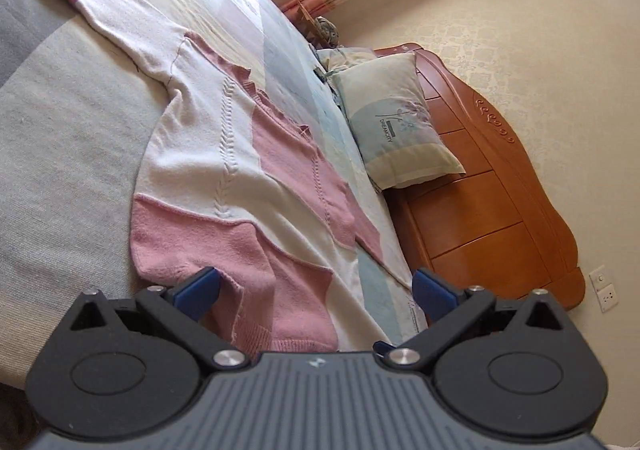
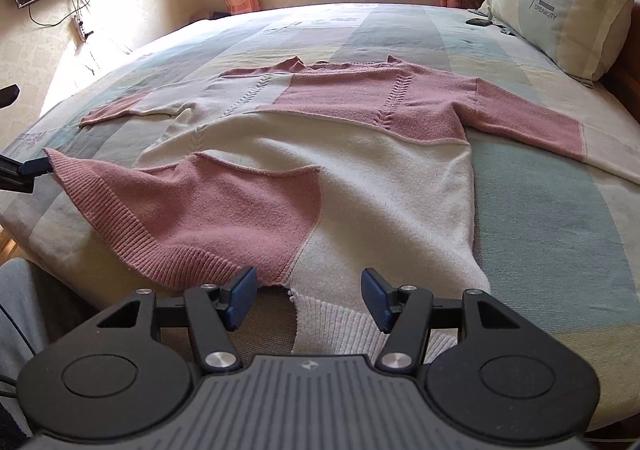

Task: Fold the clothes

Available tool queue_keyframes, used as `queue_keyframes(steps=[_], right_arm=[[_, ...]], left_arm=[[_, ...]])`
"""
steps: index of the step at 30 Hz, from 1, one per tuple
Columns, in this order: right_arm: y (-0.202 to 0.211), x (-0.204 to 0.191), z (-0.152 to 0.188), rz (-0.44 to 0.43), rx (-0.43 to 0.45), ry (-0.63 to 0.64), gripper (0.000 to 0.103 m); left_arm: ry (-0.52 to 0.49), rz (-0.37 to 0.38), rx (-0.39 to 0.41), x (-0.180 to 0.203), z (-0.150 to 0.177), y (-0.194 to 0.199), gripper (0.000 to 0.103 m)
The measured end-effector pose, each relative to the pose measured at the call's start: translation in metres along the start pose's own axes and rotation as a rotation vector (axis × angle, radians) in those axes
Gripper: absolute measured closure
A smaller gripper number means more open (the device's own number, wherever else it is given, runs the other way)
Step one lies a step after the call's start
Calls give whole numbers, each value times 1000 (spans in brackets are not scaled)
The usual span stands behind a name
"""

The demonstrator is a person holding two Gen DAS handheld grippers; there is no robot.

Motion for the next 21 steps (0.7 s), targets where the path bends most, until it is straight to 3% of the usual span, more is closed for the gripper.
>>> queue_keyframes(steps=[1,3,6,9,12,15,18,21], right_arm=[[0,-3,-1,-6,3,8,40],[1,-12,-2,-9,11,42,40],[2,-25,-2,4,17,115,40],[-1,-37,-2,24,12,198,35],[-6,-47,-3,25,8,244,30],[-10,-51,-4,26,10,240,25],[-9,-48,-3,16,13,199,23],[-4,-43,0,28,15,178,21]], left_arm=[[-7,-55,-9,-2,2,-1,2],[-153,-226,13,8,9,-3,2],[-440,-433,31,34,27,-6,2],[-726,-504,-11,65,49,-15,2],[-1013,-518,-86,88,80,-33,2],[-1214,-533,-162,94,110,-60,2],[-1305,-502,-235,94,131,-86,2],[-1394,-525,-248,94,142,-109,2]])
Point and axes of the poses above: each gripper's, at about its wrist camera, not at the fingertips, and y roughly against the way its jaws point, x to its right, z to its underside, the point moved 1 cm from there along -y, roughly the way its jaws point
